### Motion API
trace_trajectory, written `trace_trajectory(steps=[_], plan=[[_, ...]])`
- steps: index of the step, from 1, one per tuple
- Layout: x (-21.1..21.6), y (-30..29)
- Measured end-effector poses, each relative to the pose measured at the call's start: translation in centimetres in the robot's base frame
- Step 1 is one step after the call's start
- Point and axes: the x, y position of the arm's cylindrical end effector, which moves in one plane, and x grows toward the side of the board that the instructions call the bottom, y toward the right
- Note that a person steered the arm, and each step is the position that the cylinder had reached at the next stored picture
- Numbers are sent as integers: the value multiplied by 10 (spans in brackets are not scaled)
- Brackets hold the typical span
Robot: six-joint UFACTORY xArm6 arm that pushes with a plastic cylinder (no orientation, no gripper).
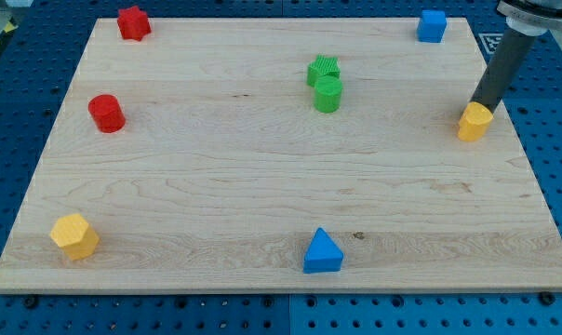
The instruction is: Push the yellow heart to bottom center
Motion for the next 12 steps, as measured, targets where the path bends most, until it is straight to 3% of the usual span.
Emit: trace_trajectory(steps=[12], plan=[[67,-86]])
